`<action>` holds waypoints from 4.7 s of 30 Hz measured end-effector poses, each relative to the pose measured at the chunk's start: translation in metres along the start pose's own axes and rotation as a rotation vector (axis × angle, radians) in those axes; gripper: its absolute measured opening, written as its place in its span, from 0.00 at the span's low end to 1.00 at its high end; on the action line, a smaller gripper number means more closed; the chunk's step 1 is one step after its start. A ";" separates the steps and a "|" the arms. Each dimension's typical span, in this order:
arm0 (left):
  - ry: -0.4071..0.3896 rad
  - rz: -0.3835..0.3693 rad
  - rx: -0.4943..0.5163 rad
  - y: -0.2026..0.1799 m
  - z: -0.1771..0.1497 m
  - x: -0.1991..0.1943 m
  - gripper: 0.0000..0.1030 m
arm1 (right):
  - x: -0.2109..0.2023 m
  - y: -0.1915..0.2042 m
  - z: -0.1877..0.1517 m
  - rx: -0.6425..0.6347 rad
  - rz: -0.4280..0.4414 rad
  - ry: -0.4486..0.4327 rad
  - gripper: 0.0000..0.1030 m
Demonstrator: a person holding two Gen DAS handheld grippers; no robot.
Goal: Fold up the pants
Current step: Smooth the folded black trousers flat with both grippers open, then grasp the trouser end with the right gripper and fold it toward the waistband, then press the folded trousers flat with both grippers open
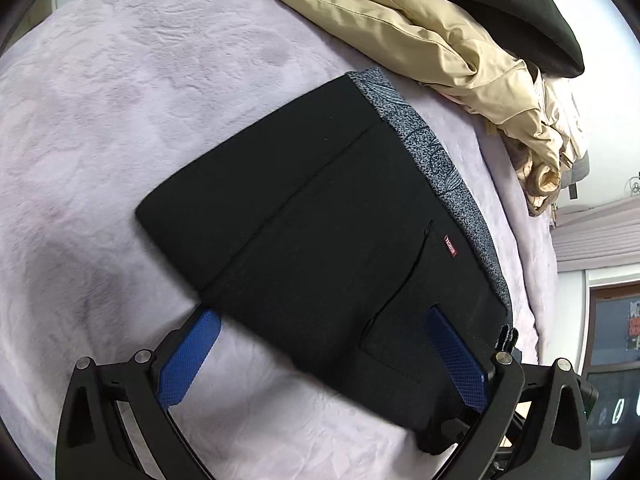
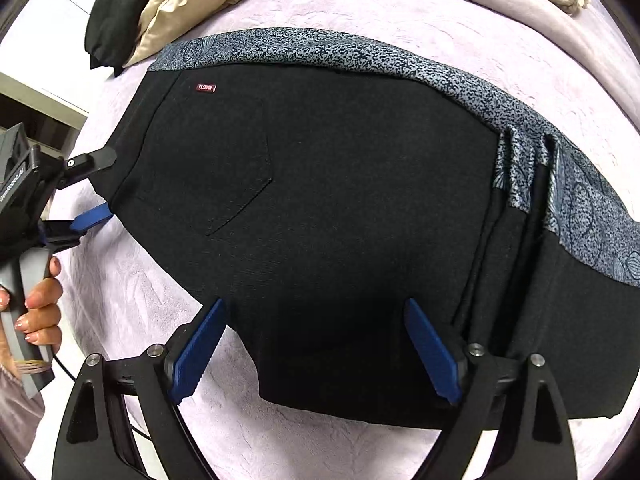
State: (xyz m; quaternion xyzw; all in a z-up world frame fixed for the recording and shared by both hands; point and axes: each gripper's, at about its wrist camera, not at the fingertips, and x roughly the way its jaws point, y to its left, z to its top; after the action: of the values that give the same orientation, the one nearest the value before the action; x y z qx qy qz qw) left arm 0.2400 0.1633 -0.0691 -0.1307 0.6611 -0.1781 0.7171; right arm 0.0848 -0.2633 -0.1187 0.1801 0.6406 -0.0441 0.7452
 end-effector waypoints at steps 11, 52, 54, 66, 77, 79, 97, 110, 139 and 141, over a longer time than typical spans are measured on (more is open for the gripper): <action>-0.104 0.011 0.013 -0.020 -0.001 -0.003 1.00 | 0.002 0.000 -0.004 -0.011 0.001 0.004 0.91; -0.445 0.666 0.825 -0.161 -0.080 0.017 0.42 | 0.025 0.173 0.192 -0.293 0.252 0.393 0.15; -0.462 0.631 0.830 -0.177 -0.083 0.007 0.42 | 0.004 0.153 0.189 -0.260 0.332 0.344 0.15; -0.490 0.402 1.060 -0.316 -0.156 -0.020 0.42 | -0.133 -0.038 0.104 0.083 0.765 -0.052 0.16; -0.279 0.232 1.356 -0.417 -0.274 0.081 0.42 | -0.154 -0.244 -0.050 0.420 0.794 -0.249 0.17; -0.238 0.227 1.389 -0.423 -0.289 0.106 0.42 | -0.137 -0.271 -0.076 0.488 0.798 -0.249 0.17; -0.020 0.343 1.075 -0.388 -0.229 0.101 0.89 | -0.094 -0.307 -0.095 0.506 0.498 -0.153 0.22; 0.064 0.490 0.678 -0.322 -0.114 0.140 0.89 | -0.136 -0.250 -0.066 0.329 0.122 -0.191 0.32; 0.093 0.557 0.557 -0.310 -0.135 0.150 1.00 | -0.113 -0.216 -0.089 0.306 -0.064 -0.082 0.61; 0.099 0.560 0.552 -0.310 -0.135 0.149 1.00 | -0.114 -0.217 -0.096 0.329 -0.054 -0.078 0.65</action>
State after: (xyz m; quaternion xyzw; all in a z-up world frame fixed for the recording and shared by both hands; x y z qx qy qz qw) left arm 0.0898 -0.1734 -0.0843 0.2612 0.6322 -0.1529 0.7133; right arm -0.0893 -0.4532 -0.0648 0.2806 0.5999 -0.1755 0.7284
